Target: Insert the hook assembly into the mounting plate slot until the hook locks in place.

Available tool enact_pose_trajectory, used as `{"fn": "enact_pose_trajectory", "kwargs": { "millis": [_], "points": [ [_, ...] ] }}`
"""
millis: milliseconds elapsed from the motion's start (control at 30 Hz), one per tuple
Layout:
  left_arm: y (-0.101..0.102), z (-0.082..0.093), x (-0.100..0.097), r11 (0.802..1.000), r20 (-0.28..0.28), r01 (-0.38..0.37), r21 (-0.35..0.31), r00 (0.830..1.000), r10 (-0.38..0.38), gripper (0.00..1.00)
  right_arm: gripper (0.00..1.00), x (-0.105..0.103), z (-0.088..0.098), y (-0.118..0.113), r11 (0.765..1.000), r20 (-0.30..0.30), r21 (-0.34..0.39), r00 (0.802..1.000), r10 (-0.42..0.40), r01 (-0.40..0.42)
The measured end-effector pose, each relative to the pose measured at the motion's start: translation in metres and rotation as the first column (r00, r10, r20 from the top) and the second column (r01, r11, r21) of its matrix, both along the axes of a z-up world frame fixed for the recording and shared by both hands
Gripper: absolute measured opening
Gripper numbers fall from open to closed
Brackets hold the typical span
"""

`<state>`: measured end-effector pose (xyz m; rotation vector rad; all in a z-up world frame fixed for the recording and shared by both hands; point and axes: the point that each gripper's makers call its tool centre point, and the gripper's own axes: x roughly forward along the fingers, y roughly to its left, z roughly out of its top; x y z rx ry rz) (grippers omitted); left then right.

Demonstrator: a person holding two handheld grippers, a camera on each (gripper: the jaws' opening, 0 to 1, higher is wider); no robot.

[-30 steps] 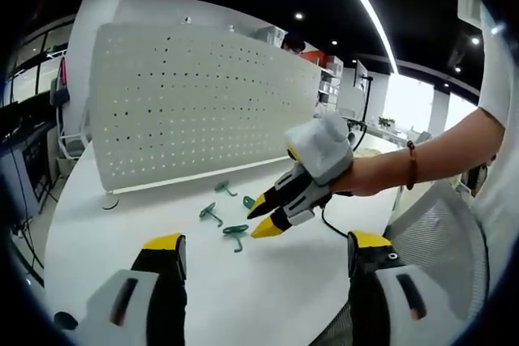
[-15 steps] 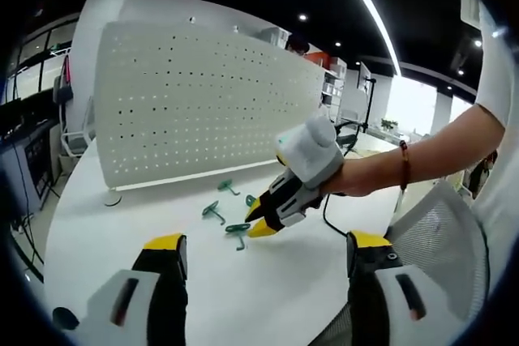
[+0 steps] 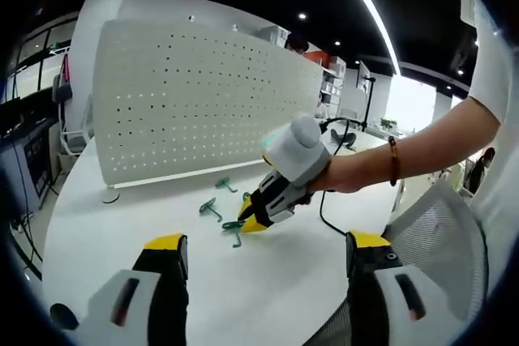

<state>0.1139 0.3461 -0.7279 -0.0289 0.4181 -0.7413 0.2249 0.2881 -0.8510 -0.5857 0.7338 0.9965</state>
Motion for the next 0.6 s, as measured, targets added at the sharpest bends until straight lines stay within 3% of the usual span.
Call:
{"fn": "enact_pose_trajectory", "kwargs": {
  "millis": [233,600],
  "points": [
    [0.0047,-0.0016,0.0006,1.000,-0.005,-0.012,0.004,1.000,0.012,0.81,0.05,-0.0021,-0.0053,0.0009,1.000,-0.017,-0.019,1.000,0.011,-0.011],
    [0.0025,0.0012,0.0003,1.000,0.001,-0.010,0.008,1.000,0.010,0.81,0.03,-0.0100,-0.0026,0.0008,1.000,-0.014,-0.007,1.000,0.006,-0.006]
  ]
}}
